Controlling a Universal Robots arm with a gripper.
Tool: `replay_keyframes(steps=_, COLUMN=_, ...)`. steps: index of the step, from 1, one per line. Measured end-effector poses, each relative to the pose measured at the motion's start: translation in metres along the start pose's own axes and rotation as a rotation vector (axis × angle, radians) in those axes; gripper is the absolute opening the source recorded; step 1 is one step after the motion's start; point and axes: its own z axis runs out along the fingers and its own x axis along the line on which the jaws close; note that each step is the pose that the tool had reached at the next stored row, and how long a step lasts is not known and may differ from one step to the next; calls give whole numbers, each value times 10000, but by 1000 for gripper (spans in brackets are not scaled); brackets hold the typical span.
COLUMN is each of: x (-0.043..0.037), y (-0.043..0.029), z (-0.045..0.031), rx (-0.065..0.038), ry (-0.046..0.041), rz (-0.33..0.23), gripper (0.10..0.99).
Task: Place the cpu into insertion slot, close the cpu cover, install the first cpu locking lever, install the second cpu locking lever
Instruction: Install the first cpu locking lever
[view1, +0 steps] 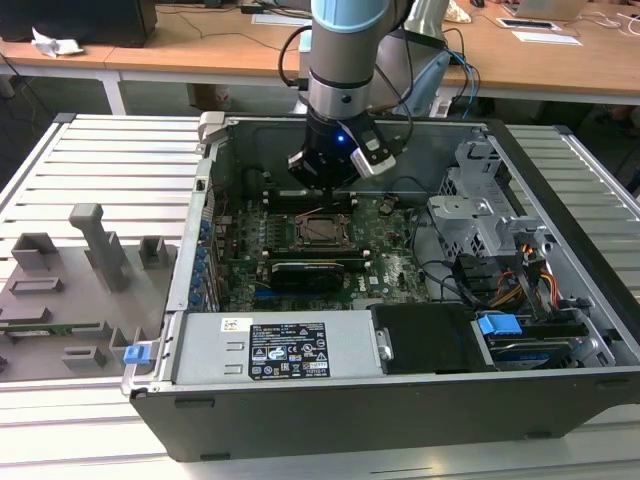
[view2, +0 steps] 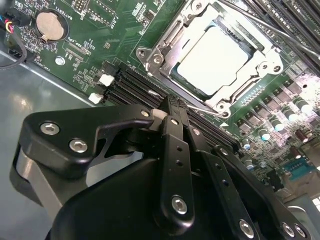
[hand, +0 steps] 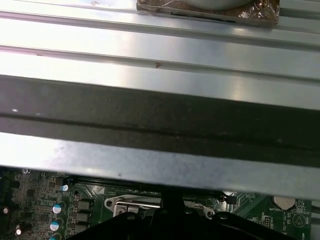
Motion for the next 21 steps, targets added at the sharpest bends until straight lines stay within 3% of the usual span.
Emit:
replay_keyframes(steps=16, x=-68, y=-10, z=119, rx=2, ry=0, rz=0, gripper=106)
replay_keyframes(steps=21, x=-73, y=-4, z=150, rx=45, ry=5, rz=-1, gripper=106)
